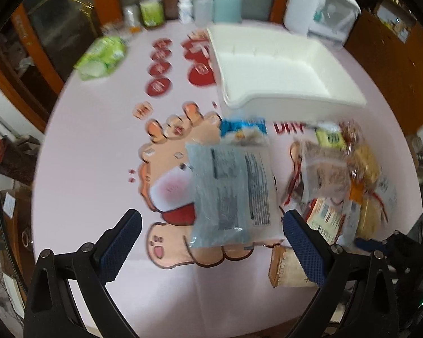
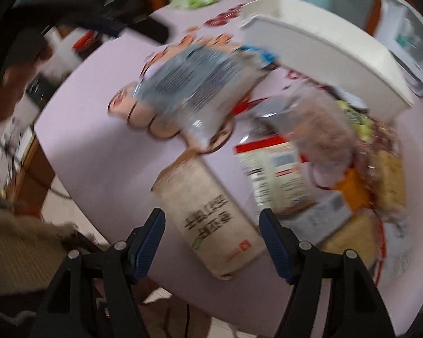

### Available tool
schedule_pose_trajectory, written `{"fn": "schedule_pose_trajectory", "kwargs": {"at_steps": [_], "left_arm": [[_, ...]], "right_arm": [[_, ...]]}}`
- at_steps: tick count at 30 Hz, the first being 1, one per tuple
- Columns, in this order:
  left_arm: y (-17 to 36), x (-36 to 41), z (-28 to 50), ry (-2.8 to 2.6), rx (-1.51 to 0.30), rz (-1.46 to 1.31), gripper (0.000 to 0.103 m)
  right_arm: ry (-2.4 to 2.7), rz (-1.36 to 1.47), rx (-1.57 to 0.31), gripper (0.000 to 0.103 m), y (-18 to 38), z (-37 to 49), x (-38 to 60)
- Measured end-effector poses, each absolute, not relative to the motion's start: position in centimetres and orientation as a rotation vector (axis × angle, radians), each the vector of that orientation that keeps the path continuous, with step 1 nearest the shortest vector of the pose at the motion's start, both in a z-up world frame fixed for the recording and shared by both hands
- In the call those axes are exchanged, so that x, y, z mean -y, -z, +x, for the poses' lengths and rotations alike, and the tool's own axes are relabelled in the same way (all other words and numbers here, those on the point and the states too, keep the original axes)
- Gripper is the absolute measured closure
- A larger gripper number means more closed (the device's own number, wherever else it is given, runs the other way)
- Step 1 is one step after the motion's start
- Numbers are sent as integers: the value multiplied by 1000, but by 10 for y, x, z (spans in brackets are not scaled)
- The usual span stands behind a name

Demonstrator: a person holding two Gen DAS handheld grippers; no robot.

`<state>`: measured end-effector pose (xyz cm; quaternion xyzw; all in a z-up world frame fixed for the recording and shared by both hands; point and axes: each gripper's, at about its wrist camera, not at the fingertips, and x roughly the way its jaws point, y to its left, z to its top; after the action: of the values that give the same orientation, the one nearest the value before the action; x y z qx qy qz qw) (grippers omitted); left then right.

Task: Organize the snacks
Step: 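Grasp the clear blue-labelled bag with left tool while right tool grasps beige cracker packet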

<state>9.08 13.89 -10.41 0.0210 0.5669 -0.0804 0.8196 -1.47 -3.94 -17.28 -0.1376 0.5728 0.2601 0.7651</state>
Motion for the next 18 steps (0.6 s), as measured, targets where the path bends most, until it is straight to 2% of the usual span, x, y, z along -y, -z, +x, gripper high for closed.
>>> {"fn": "schedule_pose_trajectory", "kwargs": {"at_steps": [8, 18], "left_arm": [[166, -111, 115, 290, -1340, 32, 3], [197, -94, 133, 281, -1413, 39, 3]], "right_arm": [[-637, -362, -1268, 33, 201, -5, 25], [-748, -495, -1244, 30, 209, -7, 11]]}}
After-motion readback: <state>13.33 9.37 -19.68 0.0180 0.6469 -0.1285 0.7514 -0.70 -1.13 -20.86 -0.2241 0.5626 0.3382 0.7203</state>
